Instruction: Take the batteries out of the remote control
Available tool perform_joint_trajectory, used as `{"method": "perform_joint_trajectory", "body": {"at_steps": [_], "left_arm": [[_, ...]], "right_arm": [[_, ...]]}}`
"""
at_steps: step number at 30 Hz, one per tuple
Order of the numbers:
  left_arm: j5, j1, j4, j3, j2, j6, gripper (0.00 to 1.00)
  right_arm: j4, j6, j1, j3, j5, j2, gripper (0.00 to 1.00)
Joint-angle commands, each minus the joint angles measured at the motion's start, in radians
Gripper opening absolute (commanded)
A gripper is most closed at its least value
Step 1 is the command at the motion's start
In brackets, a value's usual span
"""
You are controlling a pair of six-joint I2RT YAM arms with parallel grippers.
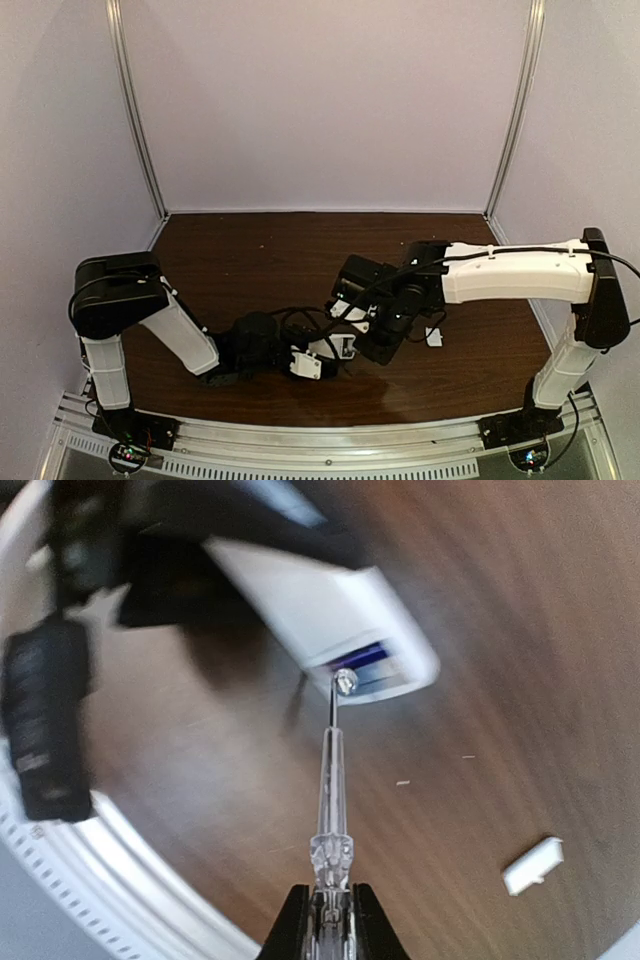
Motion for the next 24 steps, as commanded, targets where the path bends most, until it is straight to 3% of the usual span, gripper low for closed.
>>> {"method": "perform_joint_trajectory", "body": {"at_steps": [1,24], "left_arm": [[-0.093,0.033,0.037,0.045,0.017,-0.034,0.0],[-0.035,0.033,0.008,0.03,-0.026,-0.066,0.0]], "right_arm": [[-0.069,-0.028,0.081,-0.059,-0.316,0.026,0.0],[-0.078,0.04,0.069,0.001,-0.138,-0.025,0.0]]}}
